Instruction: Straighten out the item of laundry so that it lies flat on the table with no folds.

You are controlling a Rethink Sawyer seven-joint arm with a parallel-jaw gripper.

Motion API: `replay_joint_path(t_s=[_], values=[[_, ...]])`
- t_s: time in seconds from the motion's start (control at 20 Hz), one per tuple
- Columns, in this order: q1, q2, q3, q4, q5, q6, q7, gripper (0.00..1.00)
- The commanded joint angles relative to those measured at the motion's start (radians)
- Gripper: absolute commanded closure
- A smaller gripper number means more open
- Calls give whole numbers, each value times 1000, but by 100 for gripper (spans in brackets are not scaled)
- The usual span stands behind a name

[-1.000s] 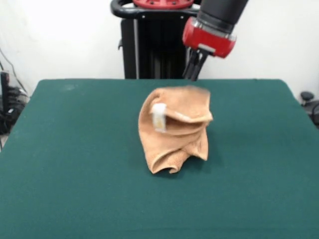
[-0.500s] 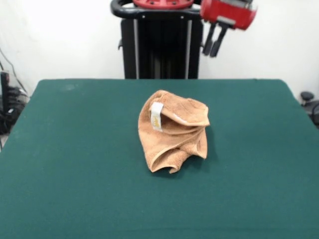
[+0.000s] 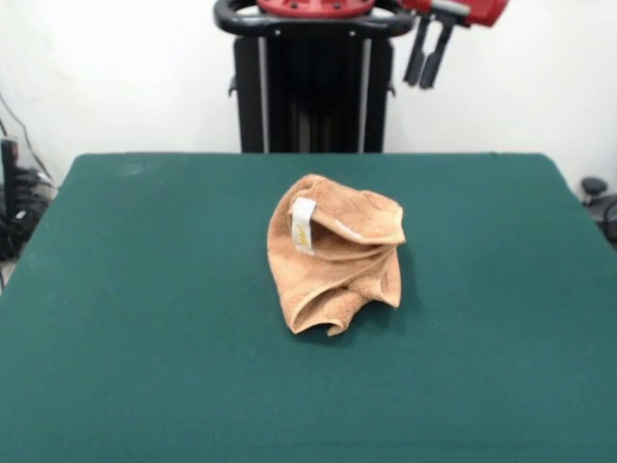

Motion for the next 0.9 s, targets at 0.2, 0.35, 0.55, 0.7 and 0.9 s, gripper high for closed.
replay_joint_path(t_s=[0.2, 0.35, 0.55, 0.7, 0.9], values=[[-3, 255, 12, -22, 28, -202, 318, 100], [-22, 288, 36, -11, 45, -263, 316, 100], [-69, 309, 111, 19, 64, -334, 310, 100], [-95, 329, 157, 27, 78, -380, 320, 100], [-74, 351, 157, 35, 116, -420, 351, 100]])
